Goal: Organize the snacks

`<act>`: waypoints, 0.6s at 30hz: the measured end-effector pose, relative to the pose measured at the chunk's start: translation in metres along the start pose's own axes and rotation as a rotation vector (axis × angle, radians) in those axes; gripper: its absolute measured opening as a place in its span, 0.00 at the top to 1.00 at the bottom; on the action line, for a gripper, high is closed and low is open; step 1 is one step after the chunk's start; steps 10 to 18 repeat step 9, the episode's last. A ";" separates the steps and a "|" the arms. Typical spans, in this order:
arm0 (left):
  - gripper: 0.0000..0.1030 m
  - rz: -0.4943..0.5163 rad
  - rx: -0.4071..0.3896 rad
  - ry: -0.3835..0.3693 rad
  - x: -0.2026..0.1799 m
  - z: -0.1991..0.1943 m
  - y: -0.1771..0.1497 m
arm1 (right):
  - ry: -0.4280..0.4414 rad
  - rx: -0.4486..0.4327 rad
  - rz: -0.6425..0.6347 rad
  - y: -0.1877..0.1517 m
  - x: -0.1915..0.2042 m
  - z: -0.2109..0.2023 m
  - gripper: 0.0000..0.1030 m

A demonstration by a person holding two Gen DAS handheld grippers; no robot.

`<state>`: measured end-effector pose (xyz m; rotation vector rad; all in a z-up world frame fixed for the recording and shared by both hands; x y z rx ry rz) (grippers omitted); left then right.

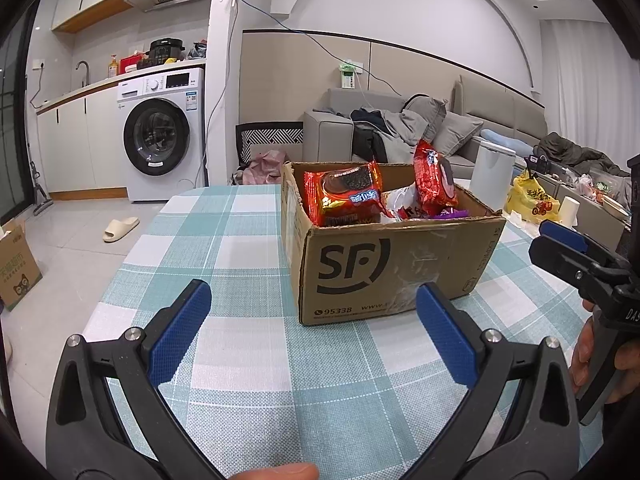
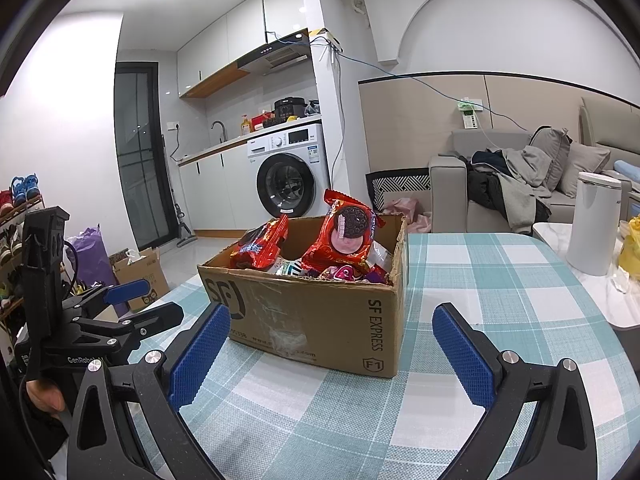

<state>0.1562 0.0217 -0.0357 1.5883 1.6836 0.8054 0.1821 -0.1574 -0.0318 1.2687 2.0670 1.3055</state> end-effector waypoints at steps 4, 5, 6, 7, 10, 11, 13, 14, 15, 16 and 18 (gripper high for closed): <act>0.01 -0.002 0.000 0.001 -0.001 -0.001 0.001 | 0.001 0.000 -0.001 0.000 0.000 0.000 0.00; 0.01 -0.002 0.000 -0.001 -0.001 -0.001 0.001 | 0.002 0.001 -0.004 0.000 0.001 0.000 0.00; 0.01 -0.002 -0.001 -0.001 -0.001 -0.001 0.001 | 0.002 0.001 -0.005 0.000 0.002 0.000 0.00; 0.01 -0.002 -0.002 0.002 -0.001 -0.001 0.001 | 0.003 0.001 -0.007 0.000 0.002 0.001 0.00; 0.01 -0.001 -0.001 0.001 0.000 -0.002 0.001 | 0.003 0.002 -0.011 0.000 0.003 0.001 0.00; 0.01 -0.001 -0.001 0.001 0.000 -0.002 0.001 | 0.003 0.002 -0.011 0.000 0.003 0.001 0.00; 0.01 -0.001 -0.001 0.001 0.000 -0.002 0.001 | 0.003 0.002 -0.011 0.000 0.003 0.001 0.00; 0.01 -0.001 -0.001 0.001 0.000 -0.002 0.001 | 0.003 0.002 -0.011 0.000 0.003 0.001 0.00; 0.01 -0.001 -0.001 0.001 0.000 -0.002 0.001 | 0.003 0.002 -0.011 0.000 0.003 0.001 0.00; 0.01 -0.001 -0.001 0.001 0.000 -0.002 0.001 | 0.003 0.002 -0.011 0.000 0.003 0.001 0.00; 0.01 -0.001 -0.001 0.001 0.000 -0.002 0.001 | 0.003 0.002 -0.011 0.000 0.003 0.001 0.00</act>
Point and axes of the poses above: each gripper's, at about its wrist camera, not at the fingertips, and z roughly the way its jaws point, x to its left, y to its top, the point moved 9 cm from there along z, roughly the way its jaws point, and after that the axes turned 9 degrees about x, right-handed, at the moved point
